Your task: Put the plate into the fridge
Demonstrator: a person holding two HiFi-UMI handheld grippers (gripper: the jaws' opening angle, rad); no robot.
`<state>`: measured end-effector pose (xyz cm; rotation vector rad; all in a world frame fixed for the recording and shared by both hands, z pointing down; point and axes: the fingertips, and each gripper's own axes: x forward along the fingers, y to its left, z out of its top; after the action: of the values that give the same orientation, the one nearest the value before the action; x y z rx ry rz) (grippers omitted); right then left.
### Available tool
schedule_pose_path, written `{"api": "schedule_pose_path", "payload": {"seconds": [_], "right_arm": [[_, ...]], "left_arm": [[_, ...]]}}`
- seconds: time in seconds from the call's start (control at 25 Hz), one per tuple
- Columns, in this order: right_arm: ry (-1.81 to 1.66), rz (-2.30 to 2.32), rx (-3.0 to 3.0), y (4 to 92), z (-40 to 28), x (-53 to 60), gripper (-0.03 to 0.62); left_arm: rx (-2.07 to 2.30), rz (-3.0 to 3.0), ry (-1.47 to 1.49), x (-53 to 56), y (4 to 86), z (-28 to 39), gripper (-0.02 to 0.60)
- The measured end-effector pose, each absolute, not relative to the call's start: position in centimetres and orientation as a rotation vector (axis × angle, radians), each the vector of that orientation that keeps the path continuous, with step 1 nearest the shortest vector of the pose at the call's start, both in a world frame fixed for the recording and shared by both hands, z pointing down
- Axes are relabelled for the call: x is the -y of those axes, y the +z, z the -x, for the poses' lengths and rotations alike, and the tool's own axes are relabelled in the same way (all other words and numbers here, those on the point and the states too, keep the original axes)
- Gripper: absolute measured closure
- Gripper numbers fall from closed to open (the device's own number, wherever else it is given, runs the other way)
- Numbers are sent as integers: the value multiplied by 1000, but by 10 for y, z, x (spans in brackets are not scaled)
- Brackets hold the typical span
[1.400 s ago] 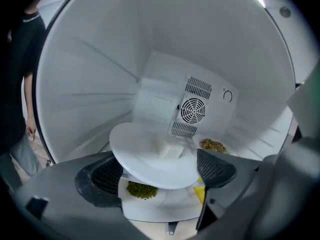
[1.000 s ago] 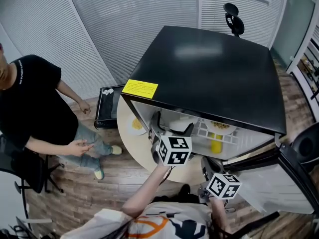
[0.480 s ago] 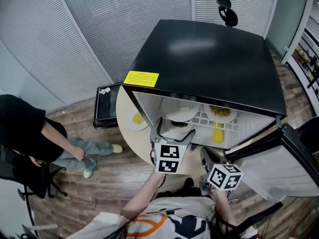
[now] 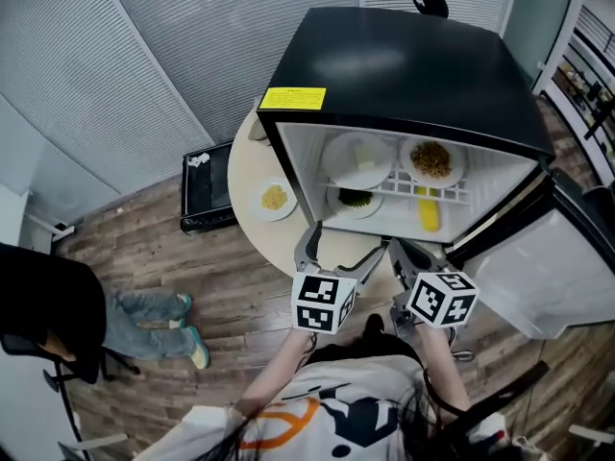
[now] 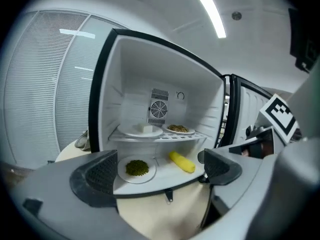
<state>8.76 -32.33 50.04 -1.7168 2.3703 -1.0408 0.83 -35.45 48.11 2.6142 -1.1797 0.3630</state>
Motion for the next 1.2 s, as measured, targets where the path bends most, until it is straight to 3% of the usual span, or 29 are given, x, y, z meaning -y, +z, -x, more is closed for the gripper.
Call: {"api": "schedule_pose_path", "payload": {"seconds": [0.2, 0.6, 0.68, 0.76, 0.8, 0.92, 1.04, 1.2], "right_arm": [[-1017, 1739, -2372, 495, -61, 297, 576], [-1005, 1808, -2340, 498, -20, 229, 576], [-1024, 1816, -2340, 503, -14, 214, 576], [-1043, 1818, -2347, 507, -9, 200, 576], [-1051, 1817, -2352, 508, -7, 194, 576], [-1064, 1814, -2359, 511, -6, 179, 576], [-1074, 1817, -2350, 513, -10, 166, 576], [-1086, 1796, -2366, 513, -15, 149, 576]], "left_arm": [[1076, -2510, 201, 316, 477, 21, 75], [984, -2536, 295, 237, 496, 52, 135], [962, -2535, 308, 222, 501, 55, 211], [973, -2514, 294, 211, 504, 61, 357], [979, -2500, 285, 207, 505, 63, 398], [981, -2470, 267, 197, 506, 66, 416], [1002, -2449, 255, 187, 505, 68, 506], [1023, -2440, 271, 172, 506, 63, 506]]}}
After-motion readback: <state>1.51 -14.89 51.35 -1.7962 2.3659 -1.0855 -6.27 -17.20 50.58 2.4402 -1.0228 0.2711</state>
